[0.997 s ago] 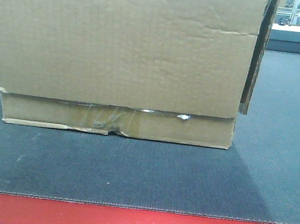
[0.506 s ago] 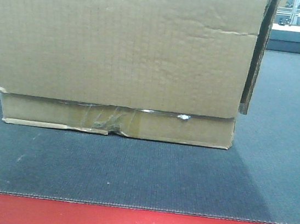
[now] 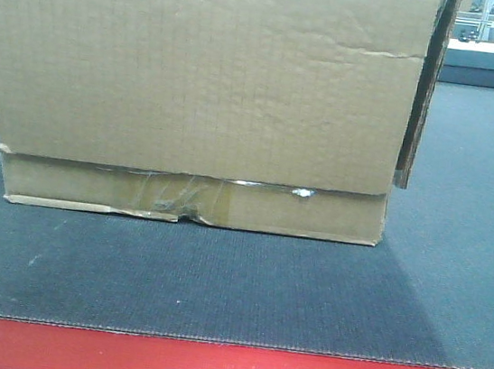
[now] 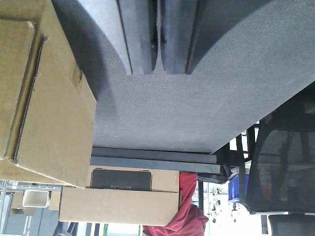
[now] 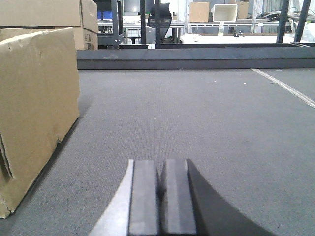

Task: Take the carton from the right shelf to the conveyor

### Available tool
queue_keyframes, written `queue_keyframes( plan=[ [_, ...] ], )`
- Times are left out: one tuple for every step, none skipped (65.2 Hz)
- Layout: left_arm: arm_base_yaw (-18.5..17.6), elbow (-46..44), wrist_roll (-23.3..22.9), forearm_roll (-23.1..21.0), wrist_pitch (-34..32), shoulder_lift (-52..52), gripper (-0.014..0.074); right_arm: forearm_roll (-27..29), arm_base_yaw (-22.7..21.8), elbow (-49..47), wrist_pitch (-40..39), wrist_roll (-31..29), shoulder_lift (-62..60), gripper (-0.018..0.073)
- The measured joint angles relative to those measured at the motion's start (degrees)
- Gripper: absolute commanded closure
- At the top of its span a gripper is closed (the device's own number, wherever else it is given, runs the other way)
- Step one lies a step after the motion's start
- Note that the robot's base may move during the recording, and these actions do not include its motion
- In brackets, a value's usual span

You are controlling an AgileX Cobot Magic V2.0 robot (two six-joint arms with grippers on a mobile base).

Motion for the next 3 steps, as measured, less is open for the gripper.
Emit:
queue_keyframes(
  plan=[
    [0.0,0.0,0.0,0.0,0.0,0.0,0.0575,0.0,0.0,0.0,0.0,0.0,0.0,0.0637],
    [0.0,0.0,0.0,0.0,0.0,0.0,0.0575,0.0,0.0,0.0,0.0,0.0,0.0,0.0637],
    [0.0,0.0,0.0,0.0,0.0,0.0,0.0575,0.0,0.0,0.0,0.0,0.0,0.0,0.0637]
  ],
)
